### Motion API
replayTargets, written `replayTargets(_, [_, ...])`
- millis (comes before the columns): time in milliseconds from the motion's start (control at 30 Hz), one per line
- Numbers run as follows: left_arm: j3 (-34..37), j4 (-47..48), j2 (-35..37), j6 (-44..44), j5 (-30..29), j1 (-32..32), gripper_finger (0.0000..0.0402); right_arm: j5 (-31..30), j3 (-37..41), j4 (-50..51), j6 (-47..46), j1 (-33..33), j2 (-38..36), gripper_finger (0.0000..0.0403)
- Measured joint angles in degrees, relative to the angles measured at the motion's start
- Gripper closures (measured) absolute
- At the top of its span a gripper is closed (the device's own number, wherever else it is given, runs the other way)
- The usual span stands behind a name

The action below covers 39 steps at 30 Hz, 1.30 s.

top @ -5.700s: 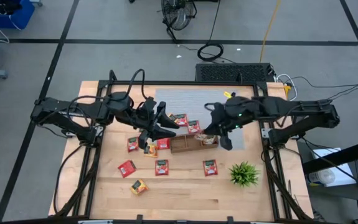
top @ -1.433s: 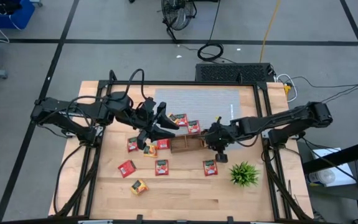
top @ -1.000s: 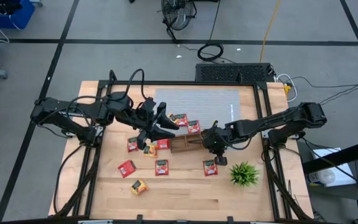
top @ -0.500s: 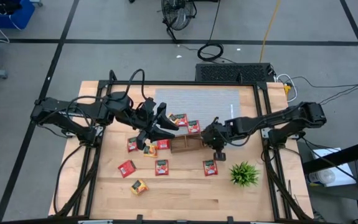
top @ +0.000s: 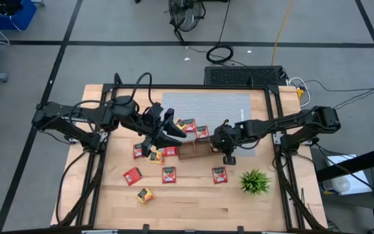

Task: Pick & Place Tea
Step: Put the brown tea bag into the right section of the wooden organizer

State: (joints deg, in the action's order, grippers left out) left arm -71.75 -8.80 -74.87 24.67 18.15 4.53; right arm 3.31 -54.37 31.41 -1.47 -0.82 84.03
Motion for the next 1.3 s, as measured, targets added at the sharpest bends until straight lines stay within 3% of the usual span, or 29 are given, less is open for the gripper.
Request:
replayTargets(633, [0.0, 0.0, 0.0, -0.29, -0.02, -0.01, 0.0231, 4.84, 0.0, 0.08, -1.92, -0.01, 0.0, 0.0403])
replayTargets(1300, [-0.02, -0.09, 0.0, 1.06, 1.33, -0.02, 0.0231, 3.43, 0.0, -1.57, -0.57, 2.3, 2.5, 0.0403])
